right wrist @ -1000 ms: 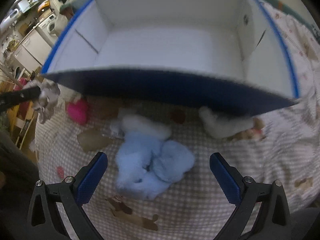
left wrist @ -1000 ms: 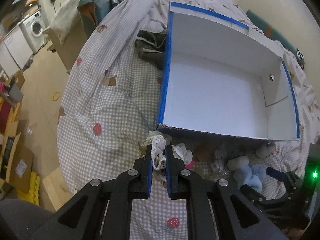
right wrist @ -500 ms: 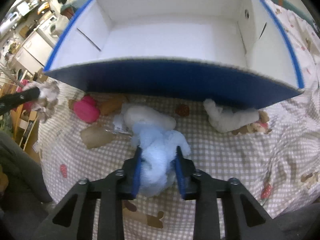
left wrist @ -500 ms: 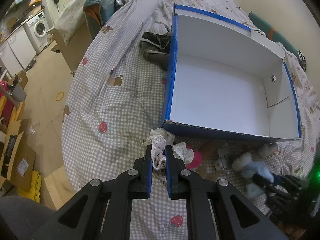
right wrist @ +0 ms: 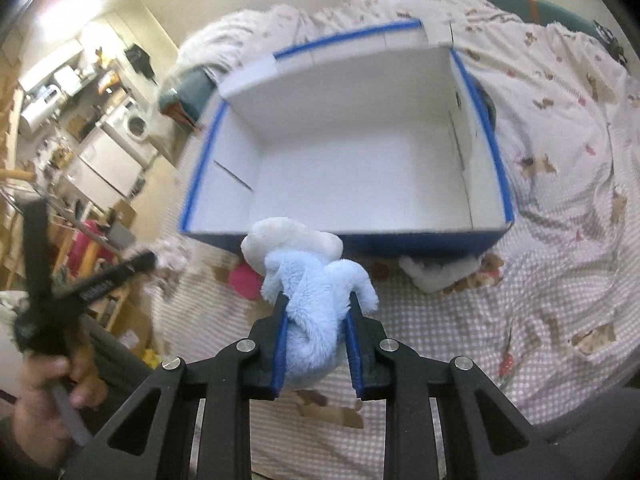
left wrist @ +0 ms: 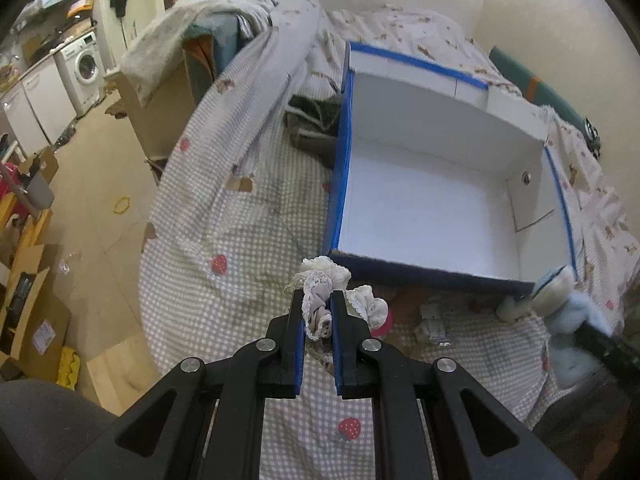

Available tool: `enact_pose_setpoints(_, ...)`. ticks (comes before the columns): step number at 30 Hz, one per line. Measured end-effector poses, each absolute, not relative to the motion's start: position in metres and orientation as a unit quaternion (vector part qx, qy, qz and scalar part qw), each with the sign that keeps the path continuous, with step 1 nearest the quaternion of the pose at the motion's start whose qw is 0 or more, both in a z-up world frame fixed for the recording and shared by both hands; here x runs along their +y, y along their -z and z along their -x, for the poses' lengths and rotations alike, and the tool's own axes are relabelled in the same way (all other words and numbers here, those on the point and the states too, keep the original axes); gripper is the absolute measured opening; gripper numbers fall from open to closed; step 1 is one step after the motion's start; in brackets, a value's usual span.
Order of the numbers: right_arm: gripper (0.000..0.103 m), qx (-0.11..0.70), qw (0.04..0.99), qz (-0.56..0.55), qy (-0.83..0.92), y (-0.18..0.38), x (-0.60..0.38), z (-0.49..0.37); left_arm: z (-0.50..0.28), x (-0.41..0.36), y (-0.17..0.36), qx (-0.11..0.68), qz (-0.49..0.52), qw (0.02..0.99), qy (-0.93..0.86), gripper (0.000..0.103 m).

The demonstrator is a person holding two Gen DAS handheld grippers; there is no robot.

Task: Organize soft objects
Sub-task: 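Carry the scrunchie and the plush over the white box with both grippers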

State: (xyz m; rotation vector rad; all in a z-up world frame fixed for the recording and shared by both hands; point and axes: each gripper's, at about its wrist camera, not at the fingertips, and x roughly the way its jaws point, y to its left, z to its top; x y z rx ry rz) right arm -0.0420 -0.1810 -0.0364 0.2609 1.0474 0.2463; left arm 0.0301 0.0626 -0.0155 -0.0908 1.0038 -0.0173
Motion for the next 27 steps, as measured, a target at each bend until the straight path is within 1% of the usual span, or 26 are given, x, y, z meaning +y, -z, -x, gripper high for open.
enact_pose_setpoints(3,0.026,0.477,0.859,-0.135,-0.129,0.009,-0.181,0.043,-0.029,0.058,-0.006,0.462,0.030,0.886,0.005,0.010)
enact_pose_setpoints(6,0.026,0.452,0.869,-0.138,-0.147,-0.017,-0.184,0.044,-0.036,0.050,-0.019,0.459,0.022,0.888,0.007,0.010)
enact_pose_setpoints(12,0.026,0.422,0.881,-0.135,-0.166,-0.048,-0.191,0.035,-0.068,0.025,-0.044,0.441,-0.007,0.897,0.009,0.010)
enact_pose_setpoints(18,0.026,0.412,0.889,-0.127,-0.158,-0.051,-0.201,0.004,-0.110,0.002,-0.037,0.445,-0.032,0.895,0.023,0.010)
enact_pose_setpoints(27,0.026,0.419,0.886,-0.152,-0.130,-0.015,-0.220,-0.062,-0.165,-0.036,-0.006,0.456,-0.050,0.887,0.042,0.010)
